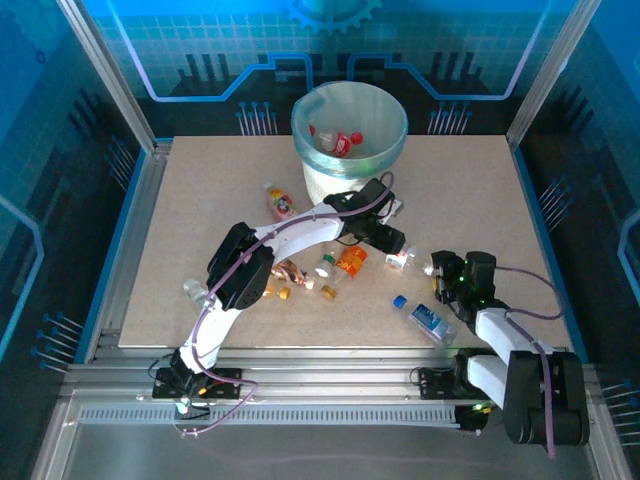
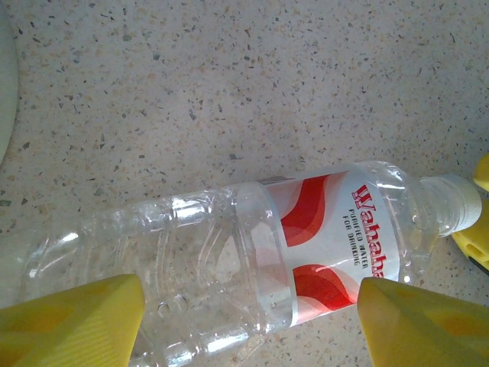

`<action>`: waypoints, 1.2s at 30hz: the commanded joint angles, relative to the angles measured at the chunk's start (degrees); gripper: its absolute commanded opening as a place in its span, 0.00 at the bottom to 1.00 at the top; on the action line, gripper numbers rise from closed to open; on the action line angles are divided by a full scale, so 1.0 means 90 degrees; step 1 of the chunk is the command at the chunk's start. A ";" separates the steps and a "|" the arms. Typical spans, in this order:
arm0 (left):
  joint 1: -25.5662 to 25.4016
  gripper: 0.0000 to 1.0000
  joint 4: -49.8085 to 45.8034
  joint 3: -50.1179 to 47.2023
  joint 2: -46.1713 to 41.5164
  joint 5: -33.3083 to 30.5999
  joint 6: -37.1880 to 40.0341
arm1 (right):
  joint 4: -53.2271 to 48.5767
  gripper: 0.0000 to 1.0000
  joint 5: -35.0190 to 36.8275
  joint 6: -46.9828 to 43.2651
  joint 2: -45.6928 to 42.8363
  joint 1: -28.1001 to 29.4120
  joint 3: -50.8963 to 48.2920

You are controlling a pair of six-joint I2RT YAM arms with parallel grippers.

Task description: Put the plastic bottles in the bin

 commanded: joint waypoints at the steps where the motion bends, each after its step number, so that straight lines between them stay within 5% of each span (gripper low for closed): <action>1: -0.0027 0.76 -0.0169 -0.0220 0.0062 0.0165 -0.0183 | 0.0197 0.63 0.0517 0.0483 -0.0096 0.0206 -0.0112; 21: -0.0028 0.76 -0.0134 -0.0357 0.0045 0.0222 -0.0283 | 0.0864 0.61 0.1180 0.1932 0.0449 0.0804 -0.0084; 36: -0.0018 0.76 -0.0110 -0.0441 0.0025 0.0282 -0.0271 | 0.1417 0.48 0.1555 0.2222 0.1130 0.0859 0.0108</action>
